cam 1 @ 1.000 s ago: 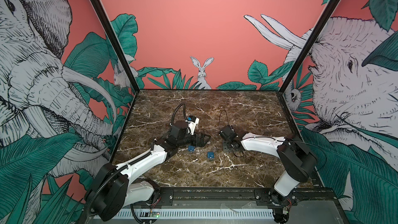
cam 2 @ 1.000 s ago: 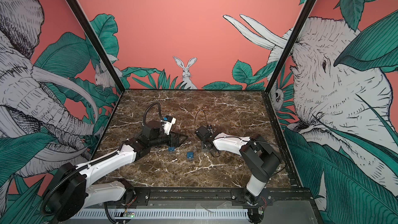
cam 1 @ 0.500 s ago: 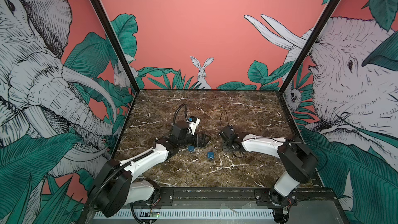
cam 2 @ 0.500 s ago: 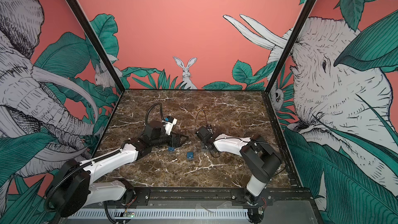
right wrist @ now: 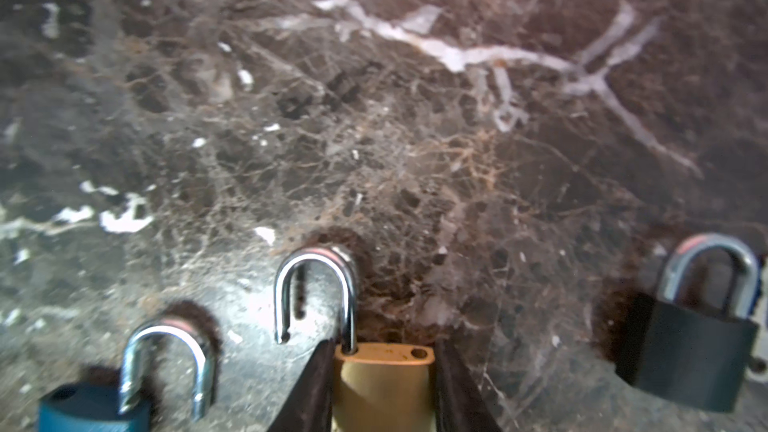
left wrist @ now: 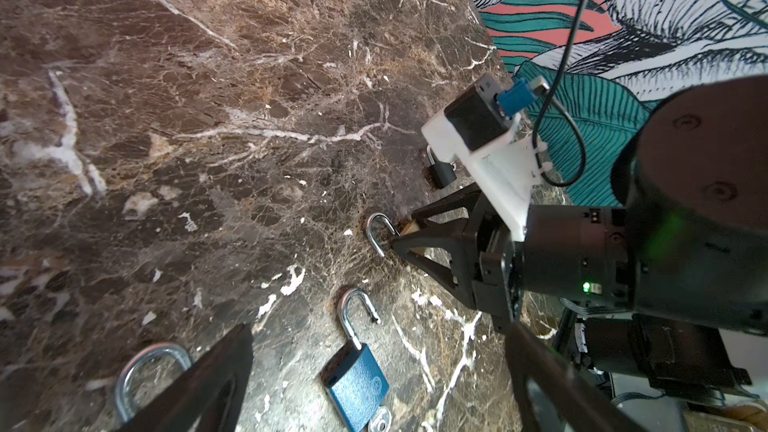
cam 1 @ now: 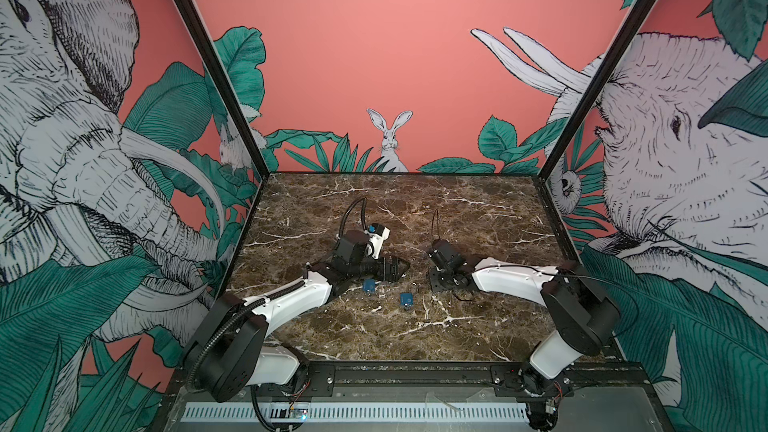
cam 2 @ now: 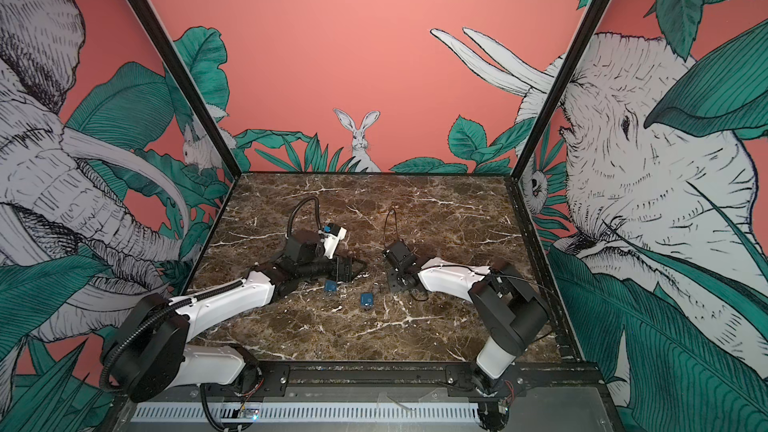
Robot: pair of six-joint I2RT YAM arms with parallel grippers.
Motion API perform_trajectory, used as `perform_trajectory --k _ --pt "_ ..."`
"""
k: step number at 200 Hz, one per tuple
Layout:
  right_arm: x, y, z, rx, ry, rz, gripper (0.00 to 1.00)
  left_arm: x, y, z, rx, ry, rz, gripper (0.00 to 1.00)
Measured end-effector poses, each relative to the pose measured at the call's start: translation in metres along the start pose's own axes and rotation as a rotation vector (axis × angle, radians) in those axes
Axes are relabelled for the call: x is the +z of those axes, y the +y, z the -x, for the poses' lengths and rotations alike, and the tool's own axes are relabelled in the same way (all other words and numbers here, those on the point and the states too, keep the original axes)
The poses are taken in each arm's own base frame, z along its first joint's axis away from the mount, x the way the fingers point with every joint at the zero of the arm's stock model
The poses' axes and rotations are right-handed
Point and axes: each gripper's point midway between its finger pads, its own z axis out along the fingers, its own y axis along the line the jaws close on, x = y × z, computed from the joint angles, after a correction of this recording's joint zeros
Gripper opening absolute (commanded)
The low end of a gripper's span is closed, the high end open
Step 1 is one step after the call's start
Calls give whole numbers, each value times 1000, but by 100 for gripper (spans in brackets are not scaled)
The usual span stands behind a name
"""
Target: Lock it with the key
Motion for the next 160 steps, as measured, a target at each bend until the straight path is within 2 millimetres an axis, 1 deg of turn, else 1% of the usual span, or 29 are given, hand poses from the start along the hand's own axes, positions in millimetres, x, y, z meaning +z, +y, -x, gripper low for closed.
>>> perform_trajectory --k 18,43,68,76,94,117,160 --pt "-10 6 10 -40 -22 44 26 4 2 -2 -5 9 -1 92" --pt "-29 21 31 -99 -77 123 26 11 5 -4 -11 16 -11 88" --pt "-48 35 44 -144 -123 191 26 21 5 -7 -35 34 -37 82" --pt "-54 39 48 -155 -137 212 26 24 4 -6 -44 39 -50 80" --pt "-64 46 56 -174 -161 241 25 29 -2 0 -58 33 -82 77" --pt "-71 50 60 -188 -174 259 25 30 -10 10 -63 15 -118 75" --pt "-74 50 56 -198 -160 266 25 28 -24 25 -60 -11 -170 68"
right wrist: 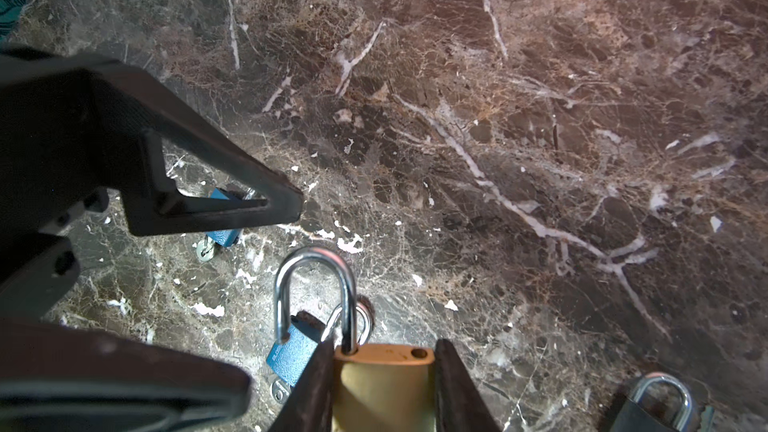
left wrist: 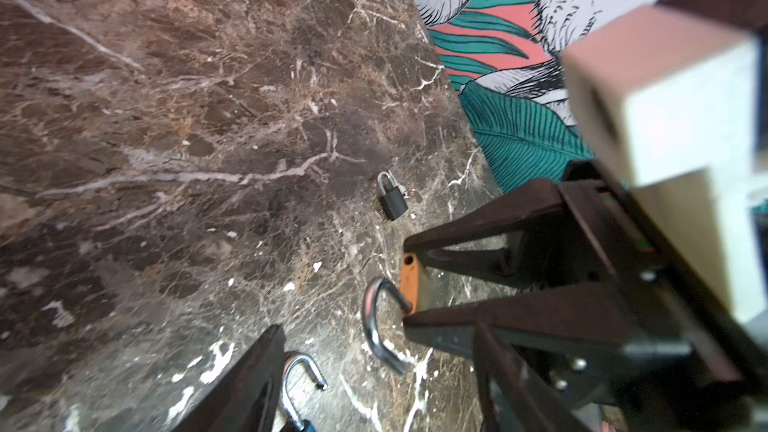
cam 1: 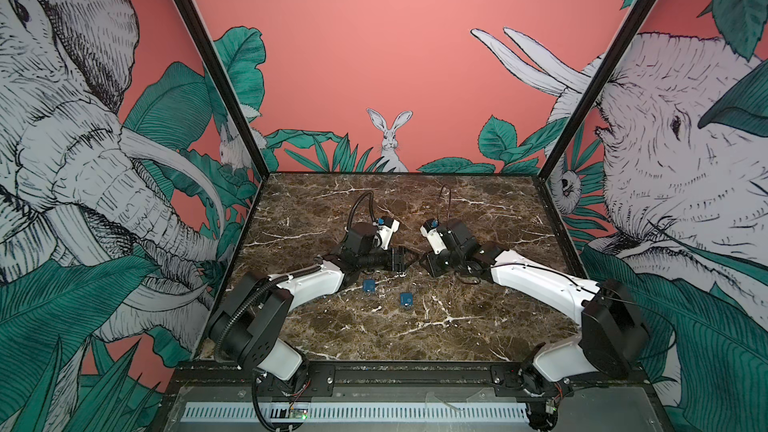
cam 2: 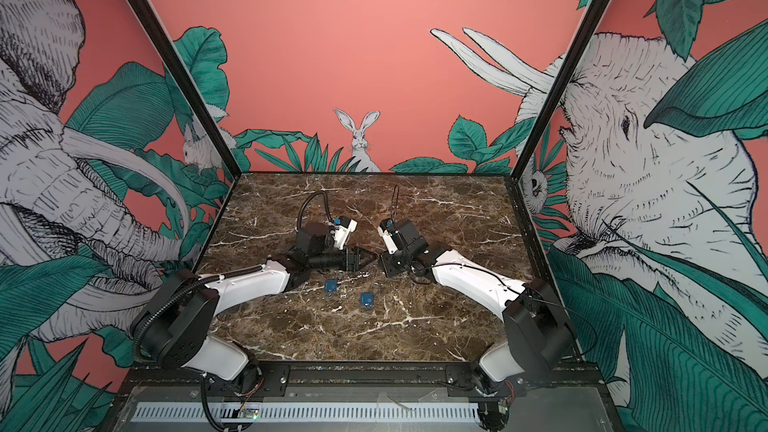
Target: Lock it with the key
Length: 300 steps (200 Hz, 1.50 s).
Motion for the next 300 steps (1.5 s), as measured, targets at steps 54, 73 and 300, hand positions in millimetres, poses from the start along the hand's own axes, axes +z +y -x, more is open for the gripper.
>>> perform_trajectory --k 54,73,300 --pt "-4 3 3 -3 -13 11 25 4 0 -5 -26 23 -24 57" --pt "-5 4 3 -5 -13 15 25 6 1 -7 -37 33 -27 53" --pt "-3 12 3 -36 -23 16 36 9 -10 4 -47 14 -80 0"
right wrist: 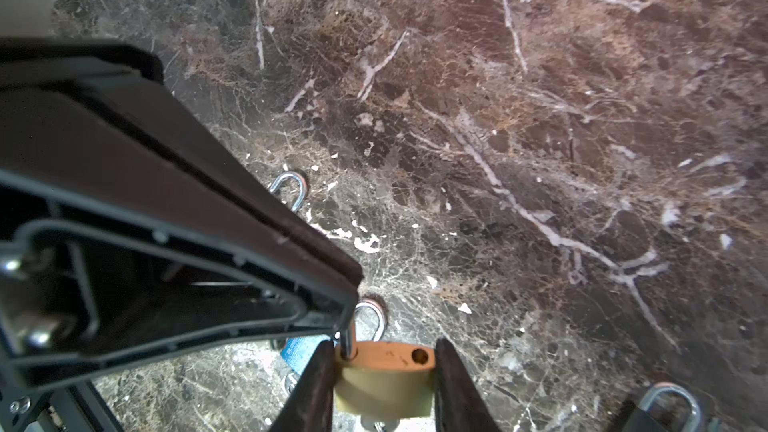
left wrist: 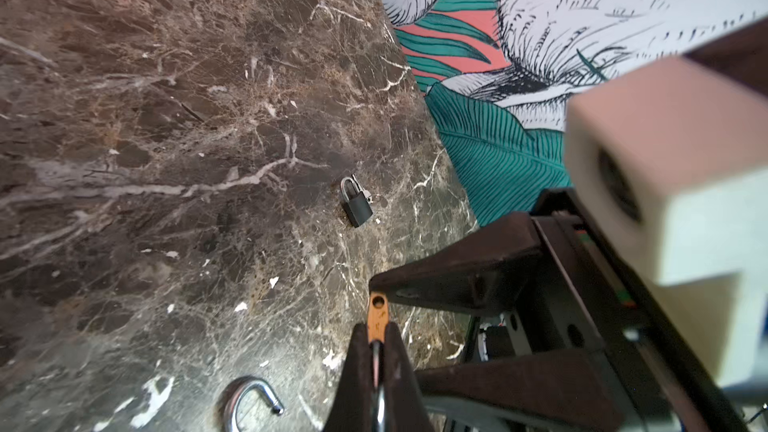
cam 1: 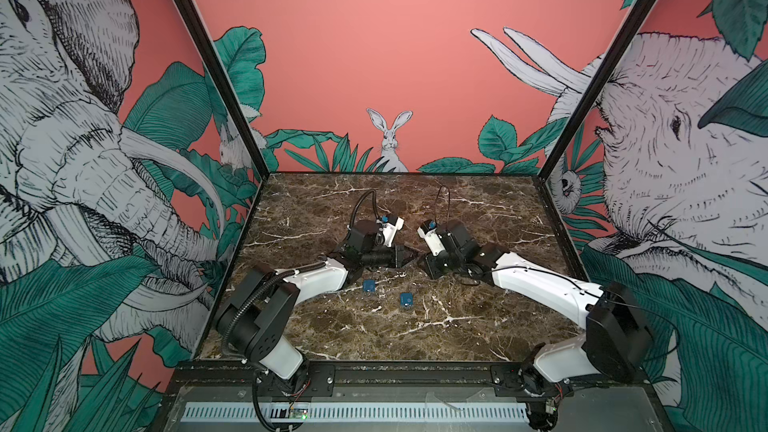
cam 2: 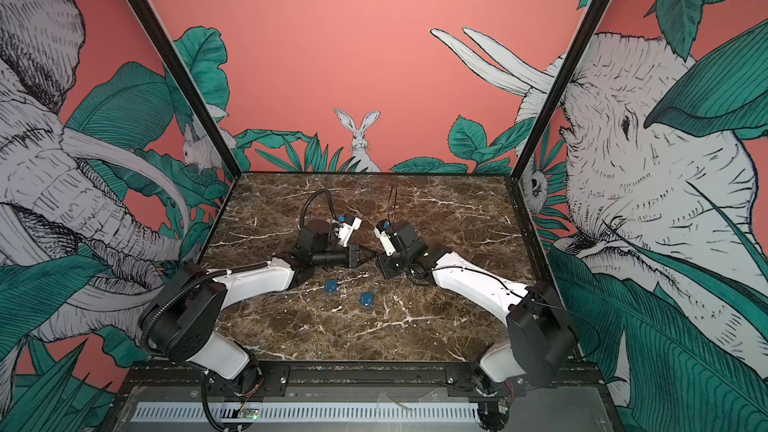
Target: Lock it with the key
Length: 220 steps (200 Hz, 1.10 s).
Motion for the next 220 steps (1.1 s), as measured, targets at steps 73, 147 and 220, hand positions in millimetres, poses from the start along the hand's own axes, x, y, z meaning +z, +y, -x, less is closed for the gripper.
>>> perform_trajectory --k 73,147,220 --pt "-35 -11 20 -21 -227 -62 59 -7 27 13 -235 -147 82 0" --pt "-87 17 35 -220 -508 71 49 -49 15 46 -708 -456 -75 0" --pt "-78 38 51 -275 -527 171 43 -67 -28 71 -707 -489 -203 0"
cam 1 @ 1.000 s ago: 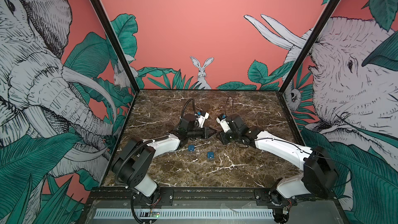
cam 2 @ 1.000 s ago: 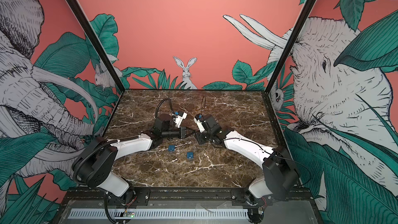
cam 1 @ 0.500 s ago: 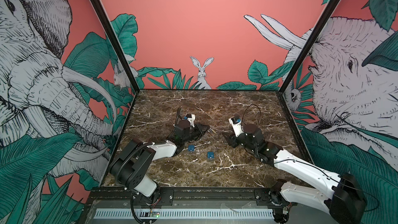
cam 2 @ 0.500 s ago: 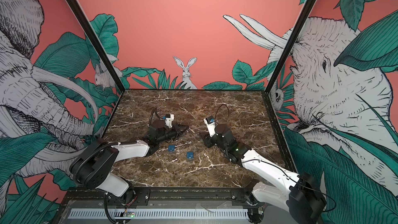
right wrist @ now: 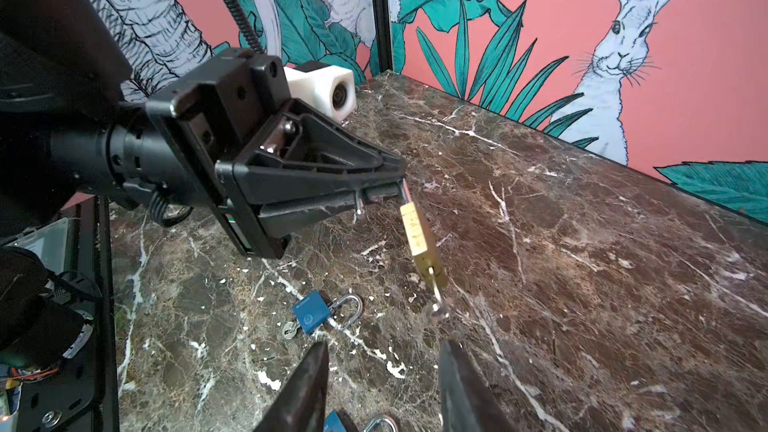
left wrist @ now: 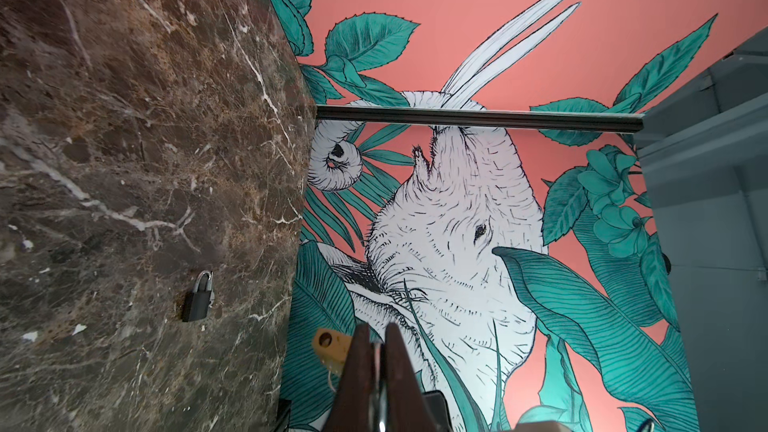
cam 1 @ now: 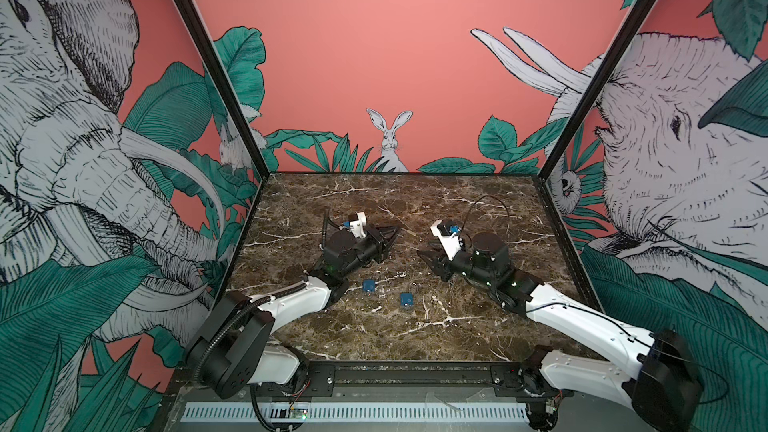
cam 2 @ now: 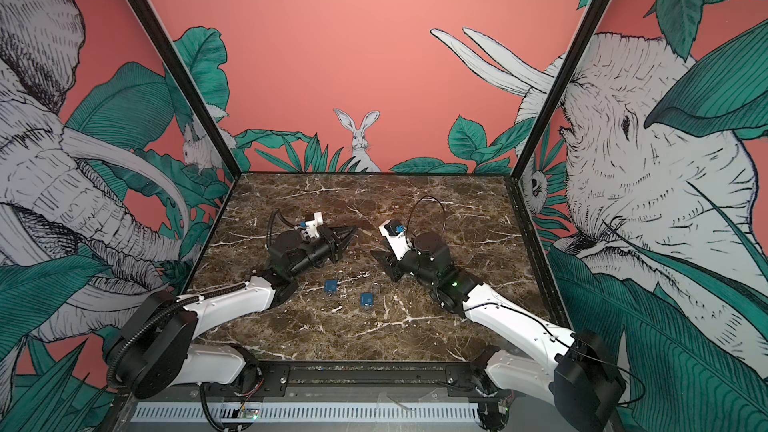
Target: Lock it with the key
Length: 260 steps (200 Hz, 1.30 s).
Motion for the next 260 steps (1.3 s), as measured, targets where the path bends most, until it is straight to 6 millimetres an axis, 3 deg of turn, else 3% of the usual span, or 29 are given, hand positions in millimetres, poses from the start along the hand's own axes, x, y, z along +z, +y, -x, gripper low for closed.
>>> perform_trajectory --k 38,83,173,224,260 --pt "0 -3 7 -18 -30 -17 43 2 -2 -7 -3 27 -9 0" --pt "6 -12 1 -36 -11 -61 42 6 -3 -18 1 68 -23 0" --pt "8 -19 2 -43 -19 -101 25 10 -11 -29 16 115 -49 0" --pt "7 -21 2 -40 -19 -112 25 15 -7 -31 17 127 -43 0" --pt "7 -22 3 -34 -20 -120 13 17 -4 -34 16 135 -38 0"
